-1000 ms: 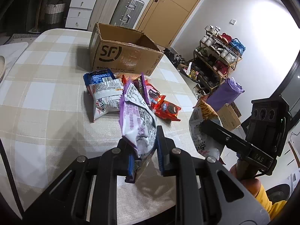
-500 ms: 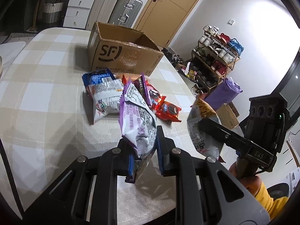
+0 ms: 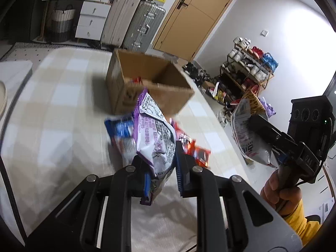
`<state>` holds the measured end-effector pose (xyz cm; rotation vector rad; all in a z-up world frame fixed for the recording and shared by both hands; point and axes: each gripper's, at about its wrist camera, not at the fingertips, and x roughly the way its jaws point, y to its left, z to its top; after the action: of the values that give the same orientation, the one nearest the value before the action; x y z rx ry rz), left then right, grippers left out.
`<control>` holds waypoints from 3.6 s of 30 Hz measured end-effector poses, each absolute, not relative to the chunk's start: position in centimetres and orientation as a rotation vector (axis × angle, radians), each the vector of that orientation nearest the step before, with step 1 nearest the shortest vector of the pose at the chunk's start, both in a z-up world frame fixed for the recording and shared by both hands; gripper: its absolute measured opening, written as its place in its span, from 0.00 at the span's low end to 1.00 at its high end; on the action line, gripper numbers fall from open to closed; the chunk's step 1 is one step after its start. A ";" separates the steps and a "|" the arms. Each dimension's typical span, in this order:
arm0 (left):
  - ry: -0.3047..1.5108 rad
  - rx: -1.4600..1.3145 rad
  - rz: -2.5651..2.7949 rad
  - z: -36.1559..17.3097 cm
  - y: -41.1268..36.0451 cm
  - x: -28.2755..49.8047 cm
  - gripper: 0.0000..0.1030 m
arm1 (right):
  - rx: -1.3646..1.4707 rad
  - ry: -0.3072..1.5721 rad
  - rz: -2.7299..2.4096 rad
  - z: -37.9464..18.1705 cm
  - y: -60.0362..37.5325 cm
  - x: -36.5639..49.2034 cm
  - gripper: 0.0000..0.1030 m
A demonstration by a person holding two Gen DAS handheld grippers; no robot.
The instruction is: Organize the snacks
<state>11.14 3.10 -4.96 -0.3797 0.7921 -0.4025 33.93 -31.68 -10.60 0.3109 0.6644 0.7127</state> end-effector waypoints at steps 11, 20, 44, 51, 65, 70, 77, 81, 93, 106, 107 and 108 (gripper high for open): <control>0.709 -0.316 -0.380 1.4 4.1 21.5 0.15 | 0.451 0.790 0.738 -7.9 -30.8 45.1 0.51; 0.749 -0.295 -0.411 1.9 2.7 31.6 0.15 | 0.437 0.848 0.654 -9.1 -30.2 52.7 0.51; 0.967 -0.154 -0.395 -8.2 -4.4 40.9 0.16 | 0.358 1.011 0.538 -16.7 -30.3 61.1 0.51; 0.980 -0.143 -0.398 -8.7 -4.4 41.2 0.16 | 0.352 1.018 0.529 -16.7 -30.1 60.7 0.51; 0.957 -0.136 -0.377 -6.9 -4.5 40.0 0.16 | 0.375 1.039 0.509 -17.4 -30.4 60.2 0.51; 0.954 -0.119 -0.372 -6.5 -4.6 38.9 0.16 | 0.377 1.049 0.486 -17.4 -30.6 60.0 0.51; 0.951 -0.115 -0.375 -5.9 -4.8 37.8 0.16 | 0.374 1.021 0.465 -16.2 -31.0 59.2 0.62; 0.938 -0.116 -0.374 -5.2 -4.8 36.8 0.16 | 0.338 0.981 0.471 -14.9 -30.9 58.6 0.64; 0.878 -0.109 -0.380 -0.9 -4.3 31.0 0.16 | 0.233 0.829 0.517 -8.2 -30.3 51.5 0.64; 0.696 -0.091 -0.367 8.7 -4.2 17.7 0.49 | 0.125 0.556 0.573 0.9 -29.7 37.9 0.73; 0.683 -0.095 -0.356 9.3 -4.2 16.6 0.57 | 0.113 0.534 0.579 1.4 -29.7 36.8 0.73; 0.664 -0.108 -0.350 10.0 -4.0 15.4 0.60 | 0.106 0.517 0.581 1.8 -29.8 35.7 0.73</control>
<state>15.36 -4.04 10.00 -0.1083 0.6641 -0.3498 35.75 -29.76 1.78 0.1063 0.5166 0.5808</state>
